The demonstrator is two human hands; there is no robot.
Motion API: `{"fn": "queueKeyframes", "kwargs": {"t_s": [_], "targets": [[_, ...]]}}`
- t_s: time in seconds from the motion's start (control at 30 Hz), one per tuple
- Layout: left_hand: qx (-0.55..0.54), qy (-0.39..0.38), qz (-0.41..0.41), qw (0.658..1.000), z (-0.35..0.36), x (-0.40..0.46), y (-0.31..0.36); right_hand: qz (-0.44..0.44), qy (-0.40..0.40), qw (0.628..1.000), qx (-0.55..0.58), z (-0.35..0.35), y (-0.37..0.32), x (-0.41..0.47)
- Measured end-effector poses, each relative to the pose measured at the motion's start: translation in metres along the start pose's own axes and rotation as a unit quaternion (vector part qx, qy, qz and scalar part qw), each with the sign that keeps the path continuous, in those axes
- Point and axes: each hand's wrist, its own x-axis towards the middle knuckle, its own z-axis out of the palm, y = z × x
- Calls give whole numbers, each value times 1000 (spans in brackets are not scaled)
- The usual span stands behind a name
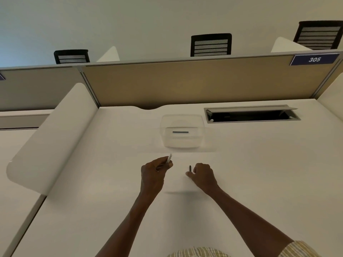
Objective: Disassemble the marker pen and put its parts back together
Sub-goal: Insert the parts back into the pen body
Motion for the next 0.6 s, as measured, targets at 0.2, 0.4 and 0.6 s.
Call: {"fn": "queueKeyframes", "kwargs": {"t_s": [0.2, 0.4, 0.6], "targets": [[-9, 6, 5, 1000, -1, 0, 2, -32, 6, 996, -85, 8, 1, -3], [-37, 14, 3, 999, 0, 0, 3, -24, 6, 996, -90, 9, 3, -3], [-15, 23, 43, 999, 0, 1, -2, 16, 35, 993, 110, -11, 0, -6]]}}
